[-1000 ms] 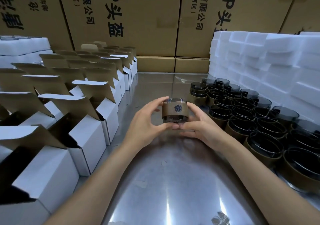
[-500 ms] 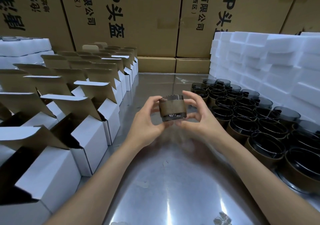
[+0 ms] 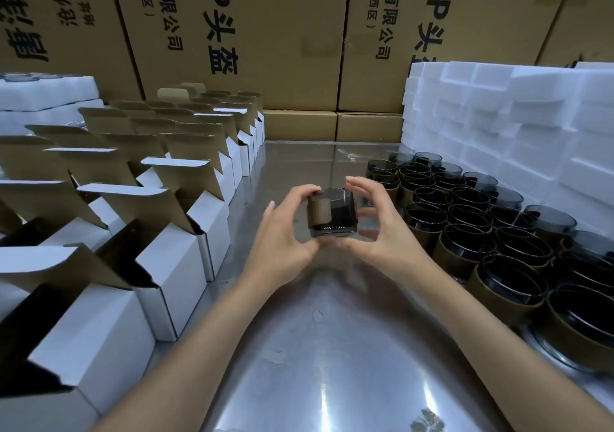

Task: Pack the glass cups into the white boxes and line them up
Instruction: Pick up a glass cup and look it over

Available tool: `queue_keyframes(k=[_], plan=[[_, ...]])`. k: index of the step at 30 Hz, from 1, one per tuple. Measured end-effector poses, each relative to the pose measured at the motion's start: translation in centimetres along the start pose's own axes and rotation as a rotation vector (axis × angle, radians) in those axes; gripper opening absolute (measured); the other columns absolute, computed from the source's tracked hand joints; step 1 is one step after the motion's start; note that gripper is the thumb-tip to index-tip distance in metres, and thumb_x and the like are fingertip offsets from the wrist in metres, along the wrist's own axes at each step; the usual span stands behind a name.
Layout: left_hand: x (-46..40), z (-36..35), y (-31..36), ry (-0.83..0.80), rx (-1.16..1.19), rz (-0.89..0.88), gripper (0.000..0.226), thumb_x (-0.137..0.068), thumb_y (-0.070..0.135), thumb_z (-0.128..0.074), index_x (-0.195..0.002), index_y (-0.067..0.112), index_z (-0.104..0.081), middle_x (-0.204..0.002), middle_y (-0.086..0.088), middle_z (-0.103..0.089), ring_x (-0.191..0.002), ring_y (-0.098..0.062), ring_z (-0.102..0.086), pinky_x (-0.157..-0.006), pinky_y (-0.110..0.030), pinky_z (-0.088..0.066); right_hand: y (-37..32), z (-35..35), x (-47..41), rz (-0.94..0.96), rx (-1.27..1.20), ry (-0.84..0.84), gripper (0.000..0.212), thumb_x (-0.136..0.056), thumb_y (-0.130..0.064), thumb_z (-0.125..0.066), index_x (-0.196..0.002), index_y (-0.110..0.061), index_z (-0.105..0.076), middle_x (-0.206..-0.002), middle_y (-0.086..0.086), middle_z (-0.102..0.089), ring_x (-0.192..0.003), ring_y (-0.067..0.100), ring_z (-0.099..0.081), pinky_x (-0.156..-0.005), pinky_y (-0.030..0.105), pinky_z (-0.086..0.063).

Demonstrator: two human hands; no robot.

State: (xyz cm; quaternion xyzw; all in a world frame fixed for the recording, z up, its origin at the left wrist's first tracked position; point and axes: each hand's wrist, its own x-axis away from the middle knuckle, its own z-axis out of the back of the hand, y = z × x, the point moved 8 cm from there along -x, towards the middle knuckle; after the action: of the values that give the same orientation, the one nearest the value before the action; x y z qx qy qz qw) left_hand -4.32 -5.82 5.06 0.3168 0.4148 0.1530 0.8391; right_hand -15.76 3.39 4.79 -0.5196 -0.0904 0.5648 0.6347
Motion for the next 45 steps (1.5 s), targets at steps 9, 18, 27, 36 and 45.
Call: queue_keyframes(k=[9,18,27,36,45], plan=[[0.3,-0.5,0.8,-0.038,-0.131,-0.118,0.08,-0.072,0.021,-0.081,-0.139,0.027,-0.038,-0.132,0.019,-0.045,-0.124,-0.009,-0.044,-0.108,-0.031,-0.034,-0.9,0.6,0.0,0.108,0.146,0.096,0.068,-0.071,-0.009,-0.08,-0.122,-0.04,-0.049,-0.118,-0.026,-0.048,-0.105,-0.001,-0.054,-0.086,0.017,-0.046],[0.0,-0.5,-0.9,-0.025,0.112,0.042,0.066,-0.068,0.015,-0.085,-0.115,0.035,-0.045,-0.117,0.027,-0.056,-0.118,0.003,-0.052,-0.098,-0.012,-0.038,0.8,-0.3,-0.2,-0.063,-0.08,-0.049,0.068,-0.077,-0.014,-0.077,-0.131,-0.028,-0.039,-0.133,-0.018,-0.047,-0.118,-0.007,-0.046,-0.093,0.024,-0.041],[0.1,-0.4,1.2,-0.036,-0.109,-0.147,0.071,-0.075,0.018,-0.079,-0.137,0.022,-0.045,-0.134,0.011,-0.051,-0.127,-0.009,-0.047,-0.107,-0.042,-0.038,-0.6,0.4,-0.1,0.077,0.097,0.058,0.068,-0.074,-0.001,-0.076,-0.123,-0.038,-0.047,-0.124,-0.022,-0.047,-0.115,-0.007,-0.046,-0.09,0.007,-0.038],[-0.1,-0.9,-1.2,-0.055,0.269,0.074,0.065,-0.07,-0.001,-0.08,-0.115,0.031,-0.045,-0.122,0.014,-0.058,-0.122,-0.003,-0.052,-0.106,-0.022,-0.037,0.6,0.2,-0.2,-0.059,-0.073,-0.004,0.064,-0.077,-0.004,-0.075,-0.125,-0.034,-0.045,-0.126,-0.016,-0.052,-0.112,0.004,-0.056,-0.091,0.043,-0.053],[0.0,-0.2,0.4,-0.035,0.033,-0.106,0.061,-0.075,0.004,-0.075,-0.125,0.025,-0.048,-0.121,0.015,-0.054,-0.106,-0.008,-0.057,-0.095,-0.023,-0.045,-1.3,0.6,0.0,0.116,0.064,0.082,0.066,-0.073,0.001,-0.075,-0.117,-0.042,-0.051,-0.121,-0.016,-0.044,-0.112,0.004,-0.052,-0.093,0.033,-0.052]])
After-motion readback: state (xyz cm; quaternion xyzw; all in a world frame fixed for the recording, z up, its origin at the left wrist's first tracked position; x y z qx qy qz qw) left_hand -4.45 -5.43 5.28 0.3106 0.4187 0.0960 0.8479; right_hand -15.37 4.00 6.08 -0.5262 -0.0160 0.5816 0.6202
